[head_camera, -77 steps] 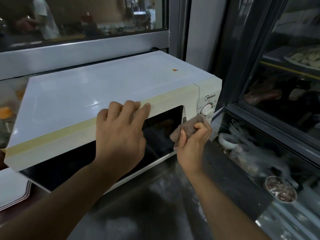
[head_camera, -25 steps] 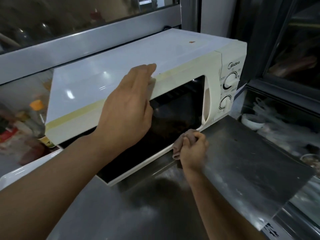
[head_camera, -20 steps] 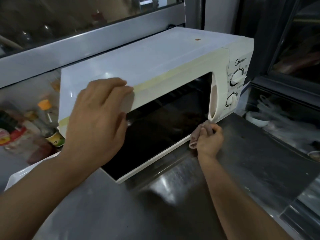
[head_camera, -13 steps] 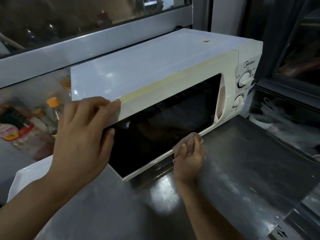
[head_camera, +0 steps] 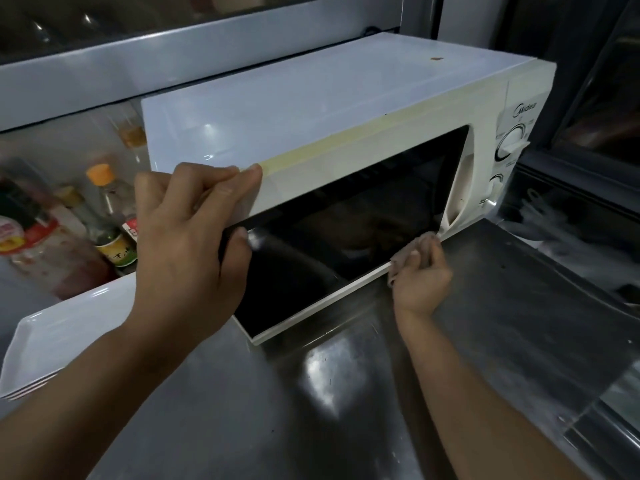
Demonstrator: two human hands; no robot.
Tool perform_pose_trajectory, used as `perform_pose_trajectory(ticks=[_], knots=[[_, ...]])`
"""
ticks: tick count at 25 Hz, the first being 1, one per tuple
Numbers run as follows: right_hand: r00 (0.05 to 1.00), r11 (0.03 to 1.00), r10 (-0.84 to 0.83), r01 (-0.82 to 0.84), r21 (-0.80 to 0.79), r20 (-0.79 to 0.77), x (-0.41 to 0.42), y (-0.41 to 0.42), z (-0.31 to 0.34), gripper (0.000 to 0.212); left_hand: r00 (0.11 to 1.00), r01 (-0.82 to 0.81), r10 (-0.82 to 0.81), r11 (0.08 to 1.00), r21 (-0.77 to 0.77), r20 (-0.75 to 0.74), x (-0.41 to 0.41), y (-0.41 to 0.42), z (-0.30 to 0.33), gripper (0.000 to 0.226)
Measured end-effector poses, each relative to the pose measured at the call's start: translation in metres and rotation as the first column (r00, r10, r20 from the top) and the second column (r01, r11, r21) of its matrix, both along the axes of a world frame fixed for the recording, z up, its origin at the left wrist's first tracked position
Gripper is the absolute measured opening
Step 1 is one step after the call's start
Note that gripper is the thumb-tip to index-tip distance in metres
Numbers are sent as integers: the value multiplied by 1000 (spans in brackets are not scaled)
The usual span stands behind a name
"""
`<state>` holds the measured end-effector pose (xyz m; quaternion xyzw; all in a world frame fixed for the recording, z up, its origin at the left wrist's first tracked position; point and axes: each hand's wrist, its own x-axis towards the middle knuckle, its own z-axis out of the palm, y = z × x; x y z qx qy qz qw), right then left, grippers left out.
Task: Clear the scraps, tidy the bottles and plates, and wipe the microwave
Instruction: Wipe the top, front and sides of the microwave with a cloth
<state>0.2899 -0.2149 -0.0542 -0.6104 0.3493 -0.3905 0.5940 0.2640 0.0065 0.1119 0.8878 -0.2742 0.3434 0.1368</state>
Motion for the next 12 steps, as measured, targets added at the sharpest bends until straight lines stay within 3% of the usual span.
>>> perform_pose_trajectory(ticks=[4, 8, 12], knots=[[991, 989, 123, -126, -74, -50, -18, 53, -18, 40, 998, 25, -24, 999, 28, -50, -3, 4, 6, 50], [999, 999, 18, -20, -47, -30, -1, 3, 6, 24, 992, 87, -84, 996, 23, -99, -5, 15, 7, 59], [998, 999, -34, 36, 38, -43, 3, -17, 18, 30, 998, 57, -58, 998, -20, -36, -10, 33, 0, 50]])
